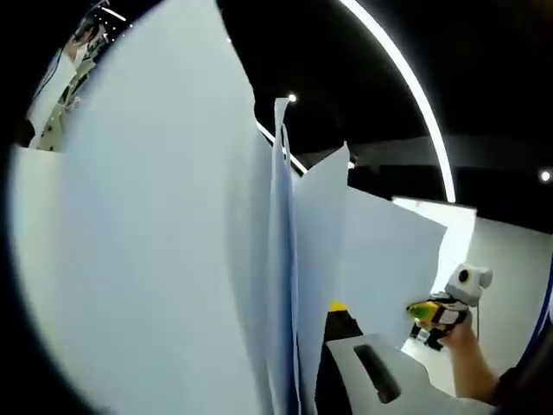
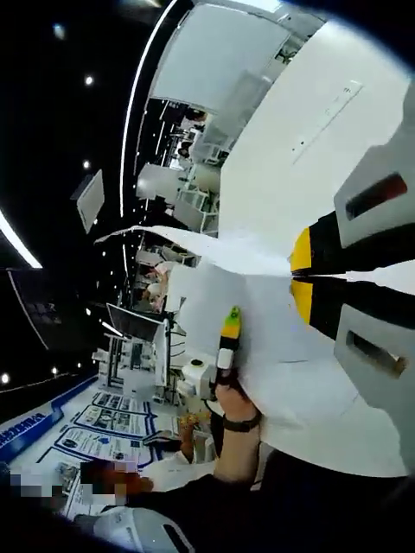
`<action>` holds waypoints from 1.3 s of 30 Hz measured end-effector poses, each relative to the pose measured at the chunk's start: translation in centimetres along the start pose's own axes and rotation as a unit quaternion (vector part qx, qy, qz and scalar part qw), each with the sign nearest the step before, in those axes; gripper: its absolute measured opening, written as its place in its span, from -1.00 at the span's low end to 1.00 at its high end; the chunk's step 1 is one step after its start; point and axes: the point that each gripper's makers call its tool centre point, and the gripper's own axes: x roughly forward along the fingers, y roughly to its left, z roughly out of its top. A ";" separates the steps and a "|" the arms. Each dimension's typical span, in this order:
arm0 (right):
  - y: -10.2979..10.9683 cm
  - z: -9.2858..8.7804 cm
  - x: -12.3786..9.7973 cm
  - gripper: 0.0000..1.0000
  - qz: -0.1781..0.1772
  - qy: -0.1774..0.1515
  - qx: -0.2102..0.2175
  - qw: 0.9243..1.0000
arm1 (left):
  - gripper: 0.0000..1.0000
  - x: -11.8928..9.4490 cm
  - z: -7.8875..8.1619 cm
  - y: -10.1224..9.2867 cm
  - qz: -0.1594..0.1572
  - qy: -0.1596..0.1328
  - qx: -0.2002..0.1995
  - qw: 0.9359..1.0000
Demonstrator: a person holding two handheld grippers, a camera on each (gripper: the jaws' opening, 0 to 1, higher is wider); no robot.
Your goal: Organize the stack of printing papers by aligning and flattening the scattered papers on the table
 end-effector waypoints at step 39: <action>-0.8 -6.8 3.8 -1.00 0.101 0.024 0.195 0.975 | -0.84 0.1 0.4 0.5 -0.008 -0.001 -0.005 1.000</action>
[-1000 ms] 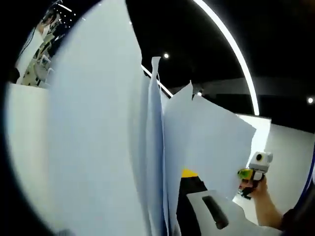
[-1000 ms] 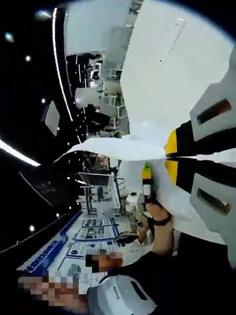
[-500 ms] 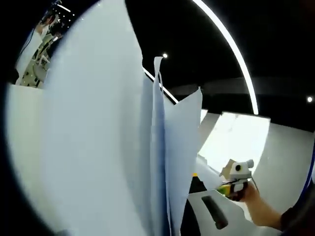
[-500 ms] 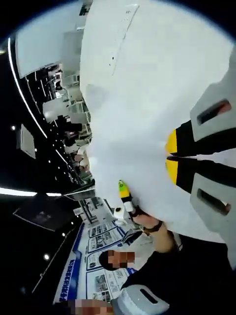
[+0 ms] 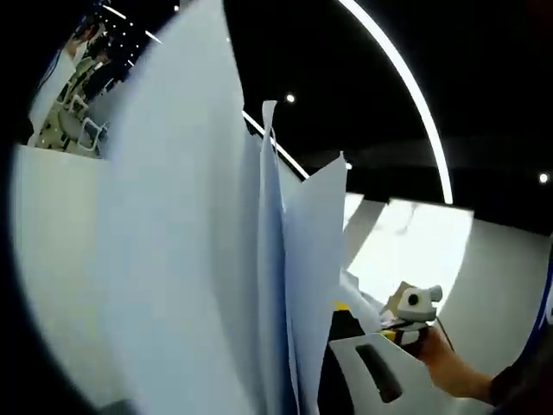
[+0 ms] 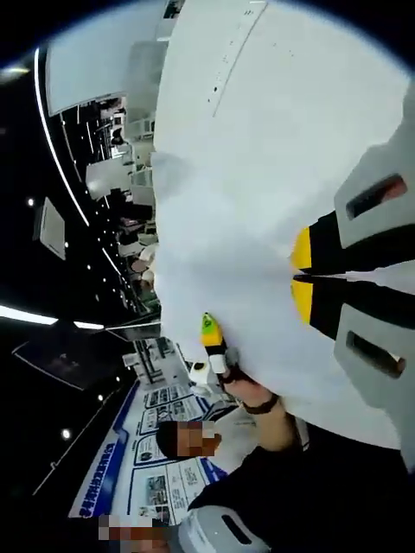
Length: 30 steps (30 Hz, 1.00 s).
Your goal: Organize the stack of printing papers by aligning and flattening the scattered papers on the table
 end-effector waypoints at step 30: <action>0.2 -0.5 4.4 -0.94 -0.014 0.003 0.069 0.998 | -0.80 0.0 -0.1 -0.7 -0.010 0.004 0.000 1.000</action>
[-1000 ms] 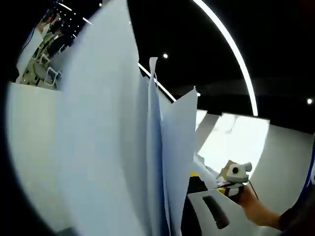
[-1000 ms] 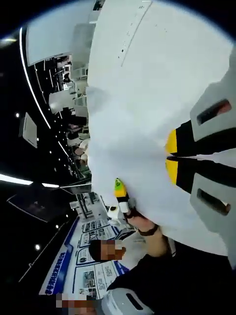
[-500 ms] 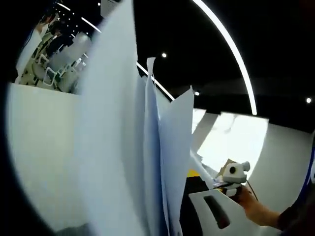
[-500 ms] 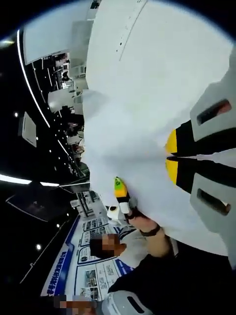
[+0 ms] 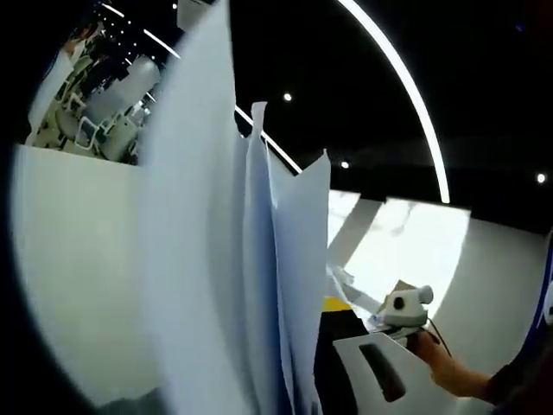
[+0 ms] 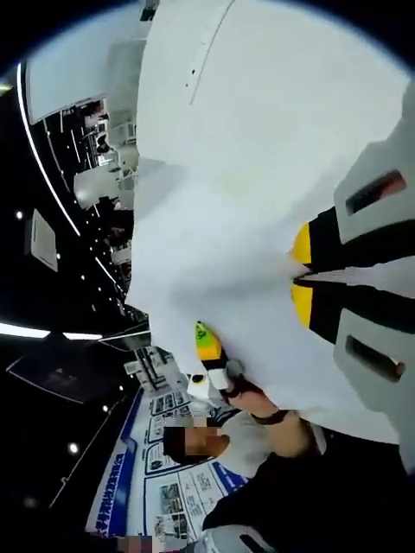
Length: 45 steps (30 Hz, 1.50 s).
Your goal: Organize the stack of printing papers by aligning and flattening the scattered papers on the table
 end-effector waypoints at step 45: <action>0.7 2.9 2.5 -0.64 -0.071 -0.077 -0.101 0.989 | -0.81 0.2 -0.6 -0.5 -0.012 0.012 0.022 1.000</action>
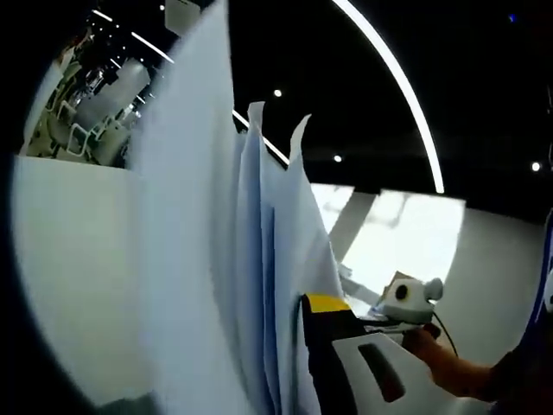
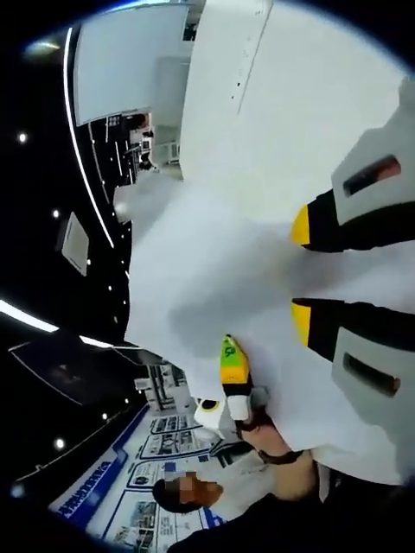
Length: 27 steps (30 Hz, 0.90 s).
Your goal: Organize the stack of printing papers by aligning and flattening the scattered papers on the table
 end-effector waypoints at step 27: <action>-2.0 2.9 -2.5 -0.07 -0.021 -0.075 0.016 0.997 | -0.88 -0.3 1.4 -1.1 -0.027 -0.032 -0.023 0.999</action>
